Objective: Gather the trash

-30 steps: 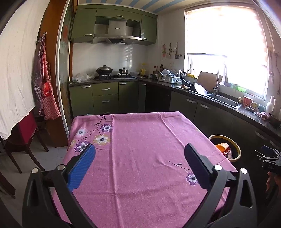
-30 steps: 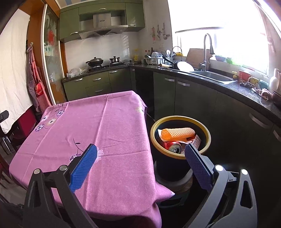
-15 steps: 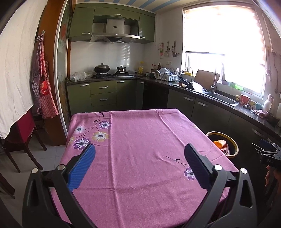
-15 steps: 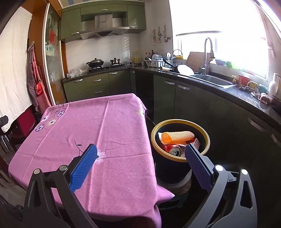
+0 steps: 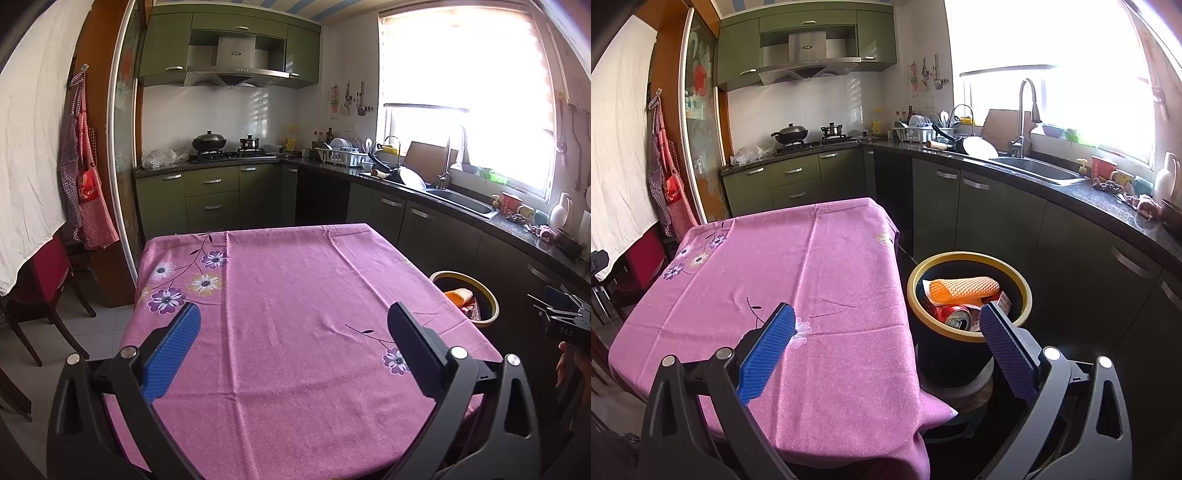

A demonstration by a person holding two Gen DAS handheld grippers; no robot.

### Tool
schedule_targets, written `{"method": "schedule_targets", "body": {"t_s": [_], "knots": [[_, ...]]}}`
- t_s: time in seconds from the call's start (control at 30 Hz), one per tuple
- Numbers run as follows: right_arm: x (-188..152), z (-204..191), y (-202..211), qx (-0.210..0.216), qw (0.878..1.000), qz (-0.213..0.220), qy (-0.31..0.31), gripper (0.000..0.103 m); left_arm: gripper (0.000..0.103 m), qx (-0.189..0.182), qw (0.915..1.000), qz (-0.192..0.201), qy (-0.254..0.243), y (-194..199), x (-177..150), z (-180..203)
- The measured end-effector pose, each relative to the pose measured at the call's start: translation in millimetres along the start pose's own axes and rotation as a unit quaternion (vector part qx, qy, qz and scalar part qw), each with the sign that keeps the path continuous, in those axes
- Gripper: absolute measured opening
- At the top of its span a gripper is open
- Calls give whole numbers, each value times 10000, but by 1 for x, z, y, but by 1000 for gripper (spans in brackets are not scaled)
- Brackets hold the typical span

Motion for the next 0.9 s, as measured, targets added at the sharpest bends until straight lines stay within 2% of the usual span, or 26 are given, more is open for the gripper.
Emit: {"method": "schedule_targets", "body": {"t_s": [0.9], "knots": [[-2,-6,-7,28,10000,-49,45,98,97,-24,9999,-102,-7,-7,-5,1]]}}
Point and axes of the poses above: each gripper's, at about its wrist camera, not at the fingertips, and y roughly against the way its jaws point, z to its right, x to its top, the point moved 9 cm from there along -y, roughly the way its jaws point, and after that the axes turned 12 degrees about -z, right-handed, at the moved point
